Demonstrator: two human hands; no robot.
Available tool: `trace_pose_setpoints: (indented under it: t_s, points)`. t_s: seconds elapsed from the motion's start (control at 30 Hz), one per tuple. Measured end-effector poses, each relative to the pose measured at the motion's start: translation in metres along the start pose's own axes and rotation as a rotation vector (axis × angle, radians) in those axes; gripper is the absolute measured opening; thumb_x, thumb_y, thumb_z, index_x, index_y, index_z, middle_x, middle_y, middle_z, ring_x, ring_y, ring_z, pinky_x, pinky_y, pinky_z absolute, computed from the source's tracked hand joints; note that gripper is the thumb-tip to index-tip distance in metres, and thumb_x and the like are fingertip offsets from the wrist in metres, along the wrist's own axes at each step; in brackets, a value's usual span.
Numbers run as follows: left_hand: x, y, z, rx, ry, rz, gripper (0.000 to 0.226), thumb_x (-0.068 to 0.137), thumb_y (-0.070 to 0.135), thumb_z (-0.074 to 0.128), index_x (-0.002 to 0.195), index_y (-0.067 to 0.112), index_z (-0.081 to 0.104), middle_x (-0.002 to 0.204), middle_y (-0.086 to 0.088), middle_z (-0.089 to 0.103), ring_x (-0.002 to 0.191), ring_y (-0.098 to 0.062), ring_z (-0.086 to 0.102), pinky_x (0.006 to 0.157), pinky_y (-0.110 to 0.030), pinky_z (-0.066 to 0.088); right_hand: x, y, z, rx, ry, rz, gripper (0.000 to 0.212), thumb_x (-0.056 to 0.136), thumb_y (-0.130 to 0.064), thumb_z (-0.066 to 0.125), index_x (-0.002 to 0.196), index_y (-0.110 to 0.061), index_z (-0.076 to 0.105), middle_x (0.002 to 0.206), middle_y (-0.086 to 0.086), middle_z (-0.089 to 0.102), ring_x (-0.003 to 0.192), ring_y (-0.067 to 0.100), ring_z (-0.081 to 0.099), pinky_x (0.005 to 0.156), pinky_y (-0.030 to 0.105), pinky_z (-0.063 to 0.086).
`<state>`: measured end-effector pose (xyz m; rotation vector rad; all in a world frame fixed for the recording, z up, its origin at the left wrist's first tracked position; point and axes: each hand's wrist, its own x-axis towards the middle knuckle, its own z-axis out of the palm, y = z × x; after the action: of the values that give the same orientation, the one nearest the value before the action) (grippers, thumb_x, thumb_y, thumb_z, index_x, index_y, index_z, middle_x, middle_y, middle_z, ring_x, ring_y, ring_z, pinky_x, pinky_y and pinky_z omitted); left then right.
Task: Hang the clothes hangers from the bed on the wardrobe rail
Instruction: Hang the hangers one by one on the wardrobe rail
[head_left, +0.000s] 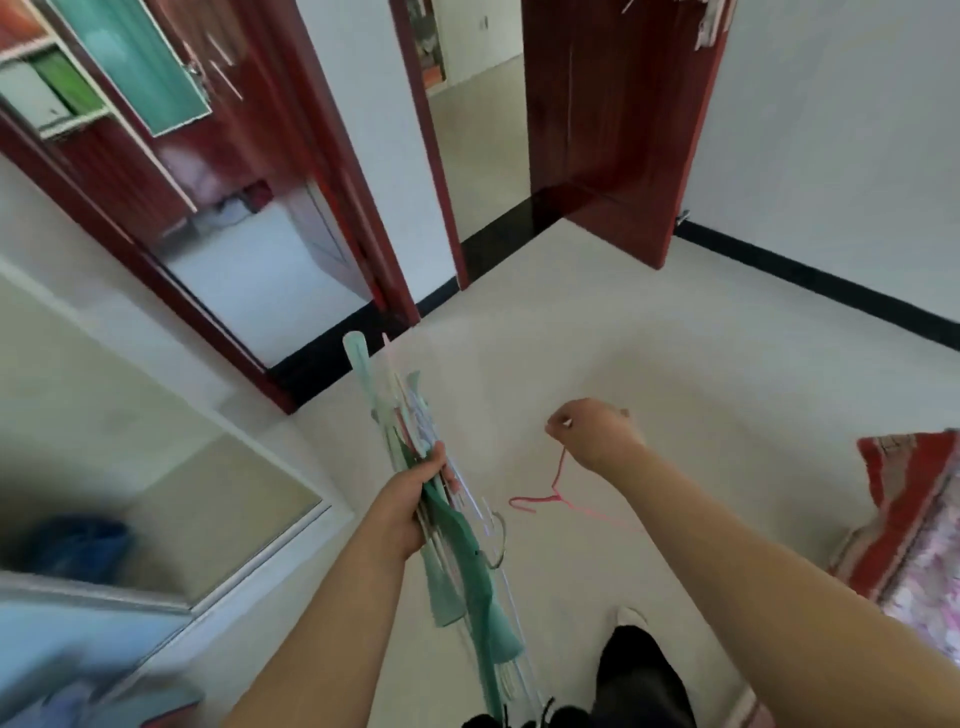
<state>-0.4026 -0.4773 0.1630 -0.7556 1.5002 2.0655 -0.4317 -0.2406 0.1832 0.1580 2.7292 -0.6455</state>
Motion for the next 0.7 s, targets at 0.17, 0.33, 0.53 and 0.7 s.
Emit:
trace_pose_setpoints:
  t_s: [0.17, 0.33, 0.53, 0.7]
  points:
    - [-0.034, 0.009, -0.096, -0.218, 0.155, -0.001, 0.029, 0.092, 0.026, 0.061, 0.067, 0.013, 0.052, 0.059, -0.001, 0.052, 0.049, -0.015, 0.052, 0.057, -0.029, 0.047, 0.011, -0.091, 0.046, -0.299, -0.219, -0.208, 0.038, 0.094, -0.036, 0.054, 0.128, -0.018, 0.056, 0.133, 0.001, 0.055, 0.122, 0.025, 0.052, 0.1, 0.035, 0.042]
    - [-0.056, 0.016, -0.172, -0.336, 0.272, 0.024, 0.034, 0.09, 0.028, 0.065, 0.063, 0.011, 0.055, 0.057, -0.003, 0.053, 0.051, -0.017, 0.052, 0.056, -0.027, 0.05, 0.021, -0.161, 0.087, -0.644, -0.338, -0.331, 0.031, 0.101, -0.032, 0.043, 0.116, -0.01, 0.057, 0.117, 0.007, 0.062, 0.107, 0.027, 0.06, 0.081, 0.034, 0.045]
    - [-0.082, 0.05, -0.24, -0.387, 0.428, 0.097, 0.024, 0.087, 0.026, 0.068, 0.071, 0.01, 0.06, 0.059, -0.003, 0.056, 0.053, -0.015, 0.052, 0.059, -0.028, 0.047, 0.046, -0.244, 0.107, -0.493, -0.35, -0.519, 0.035, 0.103, -0.032, 0.027, 0.104, -0.014, 0.057, 0.107, 0.007, 0.063, 0.099, 0.024, 0.059, 0.079, 0.032, 0.043]
    - [-0.105, 0.063, -0.287, -0.45, 0.534, 0.181, 0.018, 0.082, 0.022, 0.072, 0.077, 0.012, 0.059, 0.062, -0.002, 0.056, 0.051, -0.013, 0.052, 0.051, -0.023, 0.05, 0.037, -0.312, 0.127, -0.055, -0.635, -0.579, 0.027, 0.101, -0.03, 0.031, 0.096, -0.014, 0.052, 0.095, -0.004, 0.074, 0.077, 0.02, 0.061, 0.077, 0.033, 0.047]
